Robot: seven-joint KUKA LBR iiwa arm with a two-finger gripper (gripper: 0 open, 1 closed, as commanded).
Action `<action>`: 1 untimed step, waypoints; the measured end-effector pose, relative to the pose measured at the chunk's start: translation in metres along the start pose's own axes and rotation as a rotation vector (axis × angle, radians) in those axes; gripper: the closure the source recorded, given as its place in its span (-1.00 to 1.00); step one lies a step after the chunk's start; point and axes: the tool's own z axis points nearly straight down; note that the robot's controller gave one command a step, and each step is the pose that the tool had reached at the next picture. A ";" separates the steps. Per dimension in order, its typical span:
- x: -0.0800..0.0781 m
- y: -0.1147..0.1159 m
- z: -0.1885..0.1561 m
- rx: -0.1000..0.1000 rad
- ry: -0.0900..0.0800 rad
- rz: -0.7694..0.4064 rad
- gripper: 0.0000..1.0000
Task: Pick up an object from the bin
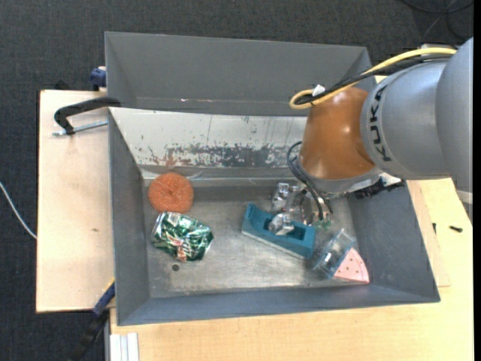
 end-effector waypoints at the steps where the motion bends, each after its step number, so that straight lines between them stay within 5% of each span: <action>1: 0.001 0.000 -0.001 0.000 0.000 0.000 1.00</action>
Offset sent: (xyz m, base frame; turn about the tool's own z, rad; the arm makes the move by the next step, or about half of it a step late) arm -0.0150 -0.0338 0.0685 -0.2071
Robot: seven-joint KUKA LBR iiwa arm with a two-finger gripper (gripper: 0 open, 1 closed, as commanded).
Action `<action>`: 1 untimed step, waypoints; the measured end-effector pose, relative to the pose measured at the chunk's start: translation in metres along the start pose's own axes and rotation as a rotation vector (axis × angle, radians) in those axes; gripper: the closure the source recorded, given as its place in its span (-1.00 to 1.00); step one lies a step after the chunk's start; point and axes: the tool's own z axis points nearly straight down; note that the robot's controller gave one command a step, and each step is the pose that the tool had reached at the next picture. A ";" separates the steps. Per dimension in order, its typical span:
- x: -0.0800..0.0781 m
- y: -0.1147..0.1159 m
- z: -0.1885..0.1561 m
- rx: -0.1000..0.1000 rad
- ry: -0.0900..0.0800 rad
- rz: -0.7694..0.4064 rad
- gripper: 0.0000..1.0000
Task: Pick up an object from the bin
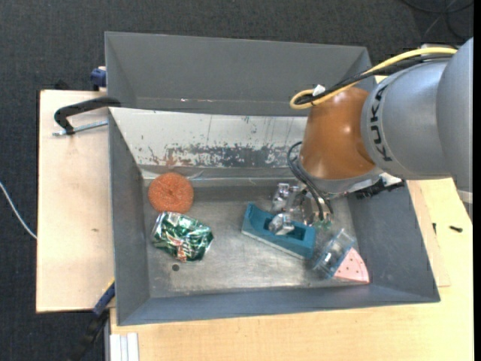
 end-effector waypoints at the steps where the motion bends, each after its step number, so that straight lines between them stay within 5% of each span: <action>1: 0.006 -0.012 -0.035 -0.002 -0.023 -0.060 1.00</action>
Offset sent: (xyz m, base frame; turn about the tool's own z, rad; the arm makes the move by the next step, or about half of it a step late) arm -0.0004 -0.0045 0.1469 0.0264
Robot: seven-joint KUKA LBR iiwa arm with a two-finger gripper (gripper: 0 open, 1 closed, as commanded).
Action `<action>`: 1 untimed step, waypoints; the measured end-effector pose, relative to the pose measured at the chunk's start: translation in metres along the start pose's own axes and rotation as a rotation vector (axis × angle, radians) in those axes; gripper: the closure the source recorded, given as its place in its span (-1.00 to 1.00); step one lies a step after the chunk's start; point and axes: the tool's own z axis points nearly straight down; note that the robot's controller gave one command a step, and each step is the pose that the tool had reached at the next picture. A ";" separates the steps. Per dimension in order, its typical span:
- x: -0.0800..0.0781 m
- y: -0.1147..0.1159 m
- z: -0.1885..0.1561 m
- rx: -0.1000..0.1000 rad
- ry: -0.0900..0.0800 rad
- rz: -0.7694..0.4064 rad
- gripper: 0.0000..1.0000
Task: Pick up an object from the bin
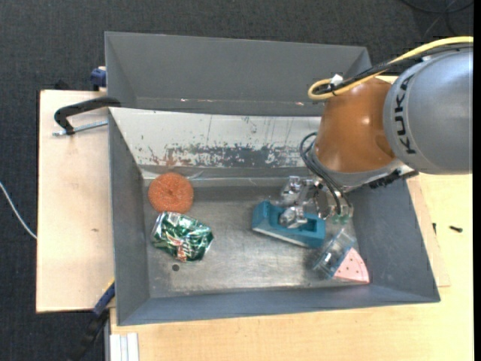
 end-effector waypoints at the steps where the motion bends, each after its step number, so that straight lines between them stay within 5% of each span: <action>1: -0.005 0.007 -0.110 0.002 0.000 0.087 1.00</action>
Offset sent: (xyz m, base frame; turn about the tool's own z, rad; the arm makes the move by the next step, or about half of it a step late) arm 0.0000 0.0000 0.0000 0.0000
